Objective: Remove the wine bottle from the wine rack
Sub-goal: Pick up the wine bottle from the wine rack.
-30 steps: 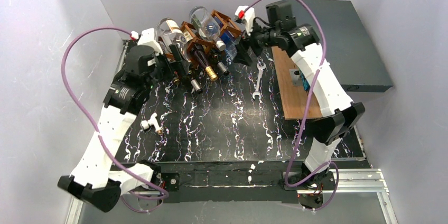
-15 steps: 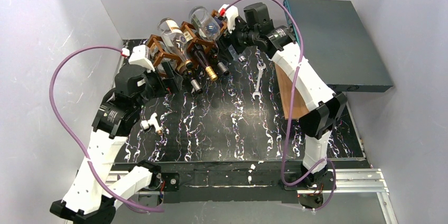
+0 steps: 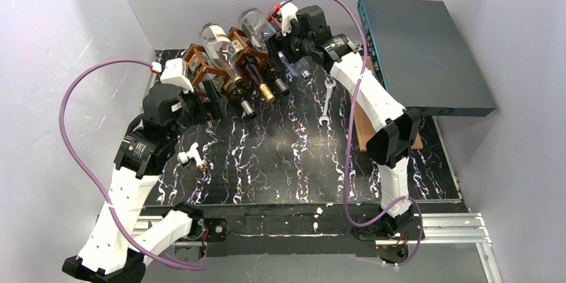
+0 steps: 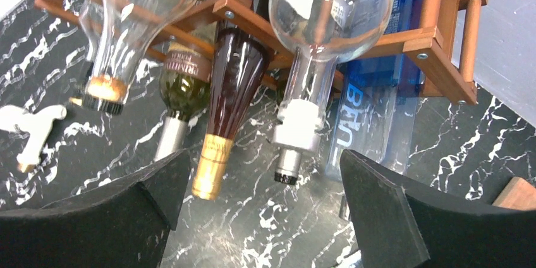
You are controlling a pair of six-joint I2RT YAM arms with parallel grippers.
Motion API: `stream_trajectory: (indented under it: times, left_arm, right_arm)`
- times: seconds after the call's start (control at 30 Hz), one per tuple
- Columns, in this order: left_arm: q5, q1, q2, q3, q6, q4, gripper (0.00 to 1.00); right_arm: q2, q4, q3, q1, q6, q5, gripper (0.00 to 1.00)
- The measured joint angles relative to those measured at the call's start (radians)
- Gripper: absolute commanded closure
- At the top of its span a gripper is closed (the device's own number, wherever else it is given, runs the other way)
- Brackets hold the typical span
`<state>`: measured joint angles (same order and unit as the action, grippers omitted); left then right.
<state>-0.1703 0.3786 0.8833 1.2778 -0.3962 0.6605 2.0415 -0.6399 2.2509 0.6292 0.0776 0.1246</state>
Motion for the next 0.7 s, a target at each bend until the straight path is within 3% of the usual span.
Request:
stream_trajectory:
  times: [0.2,0.7]
  left_arm:
    - [-0.005,0.000,0.000,0.000,0.011,0.000,0.01]
    - [-0.011,0.000,0.008,0.000,0.032,0.002,0.01]
  right_arm:
    - [0.042,0.038,0.028,0.000,-0.056,-0.031,0.17]
    - [0.167,0.071,0.106,0.001,-0.108,-0.098,0.27]
